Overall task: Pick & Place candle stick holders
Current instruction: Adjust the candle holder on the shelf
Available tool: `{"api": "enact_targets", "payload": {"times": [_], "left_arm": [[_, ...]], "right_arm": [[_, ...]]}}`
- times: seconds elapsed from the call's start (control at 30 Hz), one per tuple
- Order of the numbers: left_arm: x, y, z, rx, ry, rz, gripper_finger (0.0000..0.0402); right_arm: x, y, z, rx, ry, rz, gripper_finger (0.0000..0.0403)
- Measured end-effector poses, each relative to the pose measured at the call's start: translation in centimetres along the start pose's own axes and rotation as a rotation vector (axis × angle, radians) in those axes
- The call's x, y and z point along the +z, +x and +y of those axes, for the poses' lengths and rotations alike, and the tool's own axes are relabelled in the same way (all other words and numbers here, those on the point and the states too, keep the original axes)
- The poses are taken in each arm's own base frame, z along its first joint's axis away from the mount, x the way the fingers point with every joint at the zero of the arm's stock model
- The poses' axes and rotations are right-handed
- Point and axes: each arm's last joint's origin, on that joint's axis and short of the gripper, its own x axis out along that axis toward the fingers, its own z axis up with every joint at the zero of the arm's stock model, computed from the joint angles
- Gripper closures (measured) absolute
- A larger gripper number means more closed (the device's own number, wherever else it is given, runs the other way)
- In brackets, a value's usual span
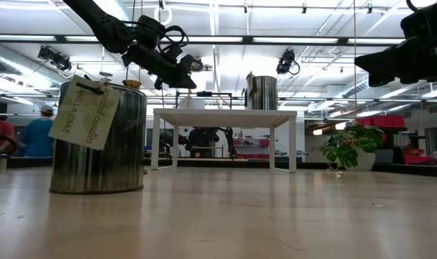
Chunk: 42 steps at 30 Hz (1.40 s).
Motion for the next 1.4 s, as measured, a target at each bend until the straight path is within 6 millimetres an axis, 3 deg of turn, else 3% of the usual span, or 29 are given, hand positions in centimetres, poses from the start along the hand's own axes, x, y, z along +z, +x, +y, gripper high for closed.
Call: {"api": "enact_targets", "payload": {"times": [0.67,0.93,1.13,1.4], "left_arm": [[0.09,0.0,-0.06,-0.02,0.008,-0.009,0.0366],[0.32,-0.01,-0.08,-0.027,0.016,-0.032,0.0384],[0.38,-0.01,-0.09,-0.029,0.013,-0.038,0.036],[0.35,-0.01,-0.09,-0.028,0.012,-0.035,0.0363]], "right_arm": [[0.0,0.0,0.0,0.0,0.0,0.0,0.0385],[0.0,0.0,0.0,0.0,0.0,0.0,0.0385],[0.0,0.0,0.0,0.0,0.0,0.0,0.0385],[0.01,0.0,0.0,0.0,0.0,-0.001,0.0385]]}}
